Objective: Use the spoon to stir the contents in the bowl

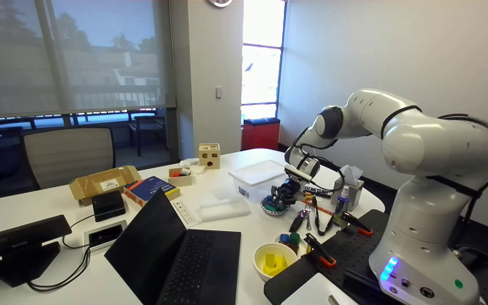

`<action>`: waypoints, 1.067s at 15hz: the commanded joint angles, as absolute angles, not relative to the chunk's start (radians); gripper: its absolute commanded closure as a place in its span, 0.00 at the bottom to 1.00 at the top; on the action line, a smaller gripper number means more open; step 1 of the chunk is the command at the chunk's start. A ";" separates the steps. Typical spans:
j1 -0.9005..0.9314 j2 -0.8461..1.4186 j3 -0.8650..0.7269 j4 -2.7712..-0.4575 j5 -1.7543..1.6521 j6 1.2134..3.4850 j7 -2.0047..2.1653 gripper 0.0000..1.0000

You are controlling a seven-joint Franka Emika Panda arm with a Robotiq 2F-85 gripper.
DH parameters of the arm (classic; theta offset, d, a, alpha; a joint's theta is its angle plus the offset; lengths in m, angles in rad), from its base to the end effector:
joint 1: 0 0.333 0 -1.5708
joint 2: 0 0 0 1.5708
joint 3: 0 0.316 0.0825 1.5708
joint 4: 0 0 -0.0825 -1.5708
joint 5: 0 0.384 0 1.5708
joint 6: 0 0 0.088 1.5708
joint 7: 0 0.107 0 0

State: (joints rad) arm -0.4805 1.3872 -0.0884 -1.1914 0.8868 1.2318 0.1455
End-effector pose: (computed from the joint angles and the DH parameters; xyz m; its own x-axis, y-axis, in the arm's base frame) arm 0.5211 -0.2064 -0.0620 0.2382 -0.0387 -0.9704 -0.9375 -0.2701 -0.2193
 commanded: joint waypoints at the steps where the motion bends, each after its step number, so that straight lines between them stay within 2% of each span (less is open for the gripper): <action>1: -0.502 1.392 -0.111 -1.195 0.924 1.218 0.175 0.98; 12: -0.442 1.365 -0.152 -1.102 0.804 1.375 0.046 0.98; 16: -0.445 1.347 -0.113 -1.117 0.832 1.385 0.022 0.98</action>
